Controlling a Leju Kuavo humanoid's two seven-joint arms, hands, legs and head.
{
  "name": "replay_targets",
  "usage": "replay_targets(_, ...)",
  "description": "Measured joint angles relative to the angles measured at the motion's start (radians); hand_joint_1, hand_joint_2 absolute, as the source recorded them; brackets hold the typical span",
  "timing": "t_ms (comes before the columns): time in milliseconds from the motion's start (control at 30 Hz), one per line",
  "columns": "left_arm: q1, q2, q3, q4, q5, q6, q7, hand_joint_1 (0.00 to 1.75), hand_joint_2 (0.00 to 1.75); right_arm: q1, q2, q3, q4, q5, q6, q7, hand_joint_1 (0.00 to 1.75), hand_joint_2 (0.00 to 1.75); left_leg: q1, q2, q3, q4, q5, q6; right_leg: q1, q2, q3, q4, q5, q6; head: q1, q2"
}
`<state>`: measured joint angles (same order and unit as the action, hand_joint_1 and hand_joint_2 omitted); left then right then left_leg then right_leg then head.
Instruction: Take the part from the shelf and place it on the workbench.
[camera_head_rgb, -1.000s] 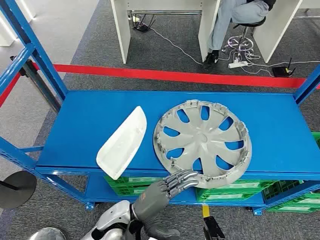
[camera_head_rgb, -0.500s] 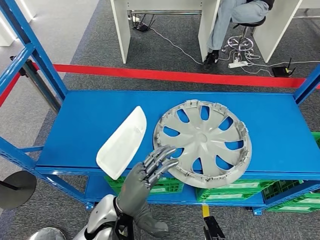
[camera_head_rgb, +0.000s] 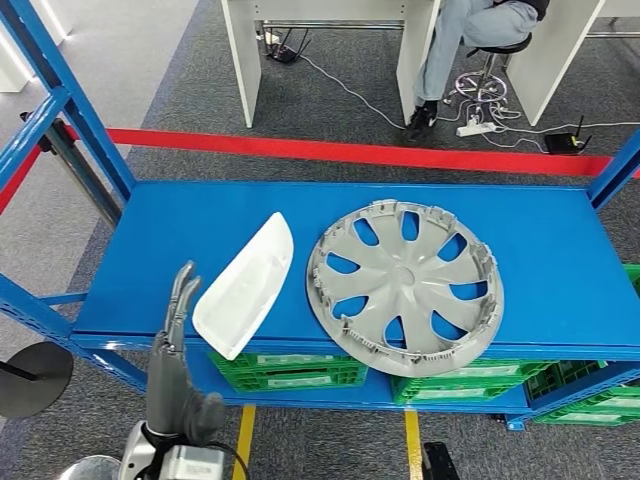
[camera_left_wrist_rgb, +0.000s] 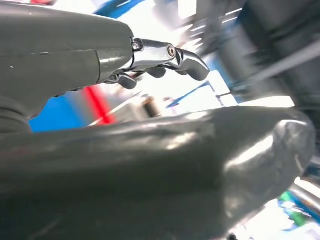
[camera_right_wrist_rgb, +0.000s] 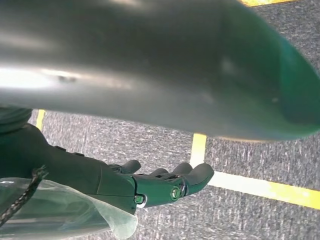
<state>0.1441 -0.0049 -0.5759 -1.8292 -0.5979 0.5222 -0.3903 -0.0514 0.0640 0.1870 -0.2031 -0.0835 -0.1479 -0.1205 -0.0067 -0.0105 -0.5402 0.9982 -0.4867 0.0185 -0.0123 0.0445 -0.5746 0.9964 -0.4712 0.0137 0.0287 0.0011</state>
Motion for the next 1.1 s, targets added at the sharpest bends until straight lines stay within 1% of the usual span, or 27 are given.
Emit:
replay_targets(67,0.036,0.0,0.041,-0.001,0.095,-0.02,-0.002,0.0,1.75,0.006,0.003,-0.008,0.0,-0.004,-0.006,-0.009,0.0,0.0,0.0,0.0,0.0,0.0,0.0,0.0,0.0,0.0,0.0,0.0,0.0,0.0,0.0,0.0)
replay_targets(167,0.094,0.001,0.101,0.0,0.221,-0.04,-0.009,0.0,1.75,0.014,0.008,-0.02,0.001,-0.007,-0.011,-0.019,0.0,0.0,0.0,0.0,0.0,0.0,0.0,0.0,0.0,0.0,0.0,0.0,0.0,0.0,0.0,0.0)
replay_targets(267,0.154,-0.004,0.165,0.011,0.306,-0.046,-0.021,0.0,1.75,0.023,0.012,-0.027,0.002,-0.009,-0.014,-0.027,0.0,0.0,0.0,0.0,0.0,0.0,0.0,0.0,0.001,0.0,0.0,0.0,-0.001,0.0,0.0,0.0)
replay_targets(433,0.223,-0.025,0.26,0.047,0.345,-0.069,-0.016,0.0,1.75,0.033,0.016,-0.034,0.003,-0.009,-0.017,-0.03,0.0,0.0,0.0,0.0,-0.001,0.0,0.0,0.0,0.001,0.0,0.0,0.0,-0.001,0.0,0.0,0.0)
replay_targets(567,0.243,-0.046,0.311,0.076,0.313,-0.079,0.013,0.0,1.75,0.035,0.018,-0.038,0.004,-0.007,-0.02,-0.029,0.0,0.0,0.0,0.0,0.0,0.0,0.0,0.0,0.0,0.0,0.0,0.0,-0.001,0.0,0.0,0.0)
replay_targets(733,0.248,-0.076,0.361,0.125,0.177,-0.108,0.047,0.0,1.75,0.034,0.019,-0.042,0.006,0.003,-0.007,-0.026,0.0,0.0,0.0,0.0,0.0,0.0,0.0,0.0,0.0,0.0,0.0,0.0,-0.001,0.0,0.0,0.0)
replay_targets(833,0.243,-0.085,0.376,0.147,0.118,-0.109,0.061,0.0,1.75,0.033,0.019,-0.042,0.006,0.005,-0.006,-0.02,0.0,0.0,0.0,0.0,0.0,0.0,0.0,0.0,0.0,0.0,0.0,0.0,-0.001,0.0,0.0,0.0)
replay_targets(1033,0.236,-0.096,0.387,0.171,0.101,-0.109,0.068,0.0,1.75,0.032,0.019,-0.042,0.006,0.006,-0.005,-0.02,0.0,0.0,0.0,0.0,0.0,0.0,0.0,0.0,0.0,0.0,0.0,0.0,-0.001,0.0,0.0,0.0)
replay_targets(1100,0.233,-0.098,0.389,0.175,0.072,-0.109,0.075,0.0,1.75,0.032,0.019,-0.042,0.006,0.007,-0.004,-0.018,0.0,0.0,0.0,0.0,0.0,0.0,0.0,0.0,0.0,0.0,0.0,0.0,-0.001,0.0,0.0,0.0)
